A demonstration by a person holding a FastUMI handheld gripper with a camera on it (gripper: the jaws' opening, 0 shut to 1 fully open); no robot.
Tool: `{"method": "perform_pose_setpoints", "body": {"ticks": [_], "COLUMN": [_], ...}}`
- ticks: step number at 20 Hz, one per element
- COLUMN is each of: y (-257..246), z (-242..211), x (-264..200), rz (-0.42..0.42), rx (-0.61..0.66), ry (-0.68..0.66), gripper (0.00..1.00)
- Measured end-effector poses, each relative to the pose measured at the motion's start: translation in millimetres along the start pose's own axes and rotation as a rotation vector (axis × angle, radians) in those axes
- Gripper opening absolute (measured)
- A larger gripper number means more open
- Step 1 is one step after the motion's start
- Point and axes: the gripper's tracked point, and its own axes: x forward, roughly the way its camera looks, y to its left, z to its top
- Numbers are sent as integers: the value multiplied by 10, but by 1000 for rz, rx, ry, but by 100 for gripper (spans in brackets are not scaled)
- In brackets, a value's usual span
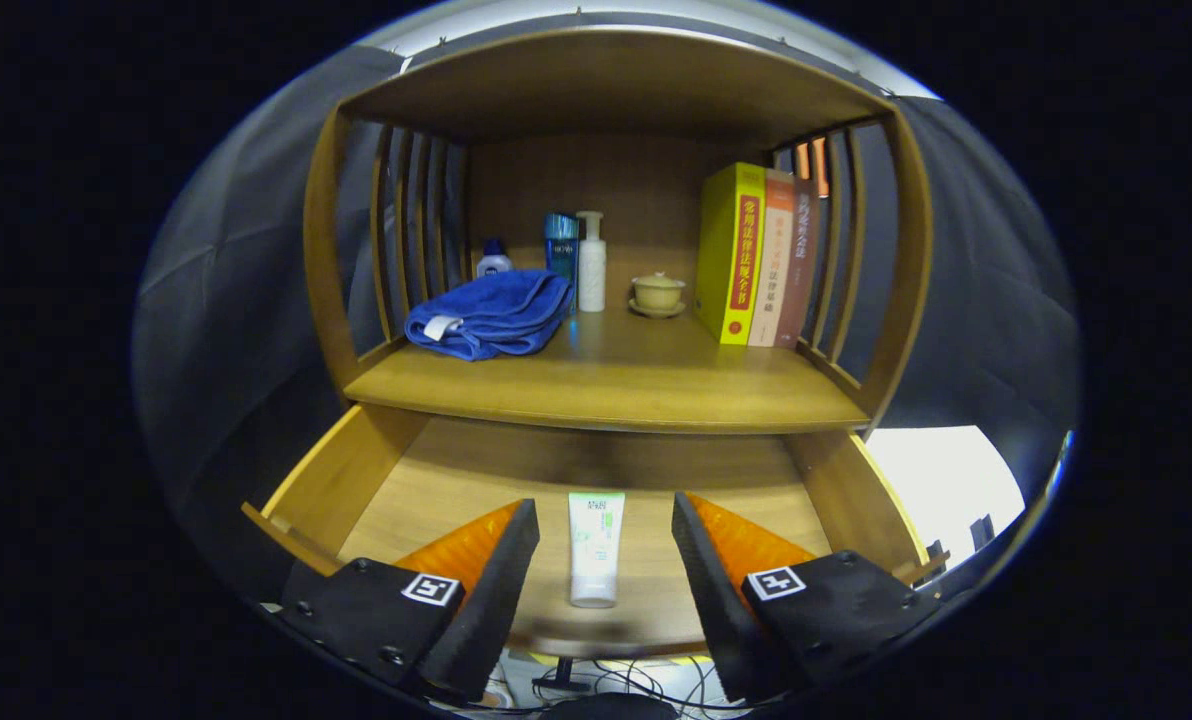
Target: Pull open the drawer, take out the items inside it, and place them on the countertop above the cabinet.
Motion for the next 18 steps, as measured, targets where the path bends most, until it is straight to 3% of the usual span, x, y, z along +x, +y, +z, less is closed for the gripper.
{"method": "perform_pose_setpoints", "body": {"ticks": [6,9,18], "y": [126,80,67], "z": [-176,-263,-767], "x": [507,707,943], "rz": [41,23,10], "rx": [49,73,113], "ry": [195,269,549], "gripper": [90,90,90]}}
